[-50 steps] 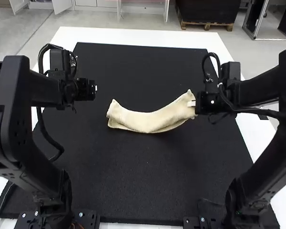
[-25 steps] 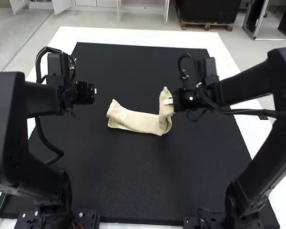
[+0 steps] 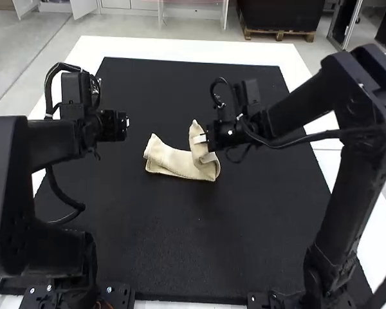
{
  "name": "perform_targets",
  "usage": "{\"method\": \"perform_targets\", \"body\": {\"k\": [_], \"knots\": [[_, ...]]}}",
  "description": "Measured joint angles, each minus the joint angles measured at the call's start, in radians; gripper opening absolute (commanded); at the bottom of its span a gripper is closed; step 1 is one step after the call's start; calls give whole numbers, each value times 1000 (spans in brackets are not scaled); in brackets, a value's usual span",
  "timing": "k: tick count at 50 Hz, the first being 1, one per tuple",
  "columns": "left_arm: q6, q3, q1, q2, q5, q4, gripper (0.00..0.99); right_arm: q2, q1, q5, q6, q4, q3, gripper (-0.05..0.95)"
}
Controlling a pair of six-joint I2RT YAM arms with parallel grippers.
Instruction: Fold the towel.
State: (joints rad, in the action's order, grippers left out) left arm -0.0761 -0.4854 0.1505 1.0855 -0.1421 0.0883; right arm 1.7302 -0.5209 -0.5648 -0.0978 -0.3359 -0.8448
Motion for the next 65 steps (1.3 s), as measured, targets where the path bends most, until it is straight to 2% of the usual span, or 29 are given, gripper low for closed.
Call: {"method": "perform_targets", "body": {"k": [24, 46, 54, 58, 62, 65], "knots": [[0, 7, 0, 0, 5, -2, 970, 179, -83, 0, -19, -18, -171, -21], [0, 7, 0, 0, 7, -2, 969, 281, -93, 0, -30, -21, -287, -20], [0, 7, 0, 0, 7, -2, 969, 293, -93, -9, -50, -26, -313, 34], [0, 8, 0, 0, 7, -2, 969, 293, -93, -24, -69, -52, -318, 203], [0, 13, 0, 0, 7, -2, 969, 293, -93, -39, -99, -88, -322, 513], [0, 18, 0, 0, 7, -2, 969, 293, -93, -51, -120, -97, -330, 677]]}}
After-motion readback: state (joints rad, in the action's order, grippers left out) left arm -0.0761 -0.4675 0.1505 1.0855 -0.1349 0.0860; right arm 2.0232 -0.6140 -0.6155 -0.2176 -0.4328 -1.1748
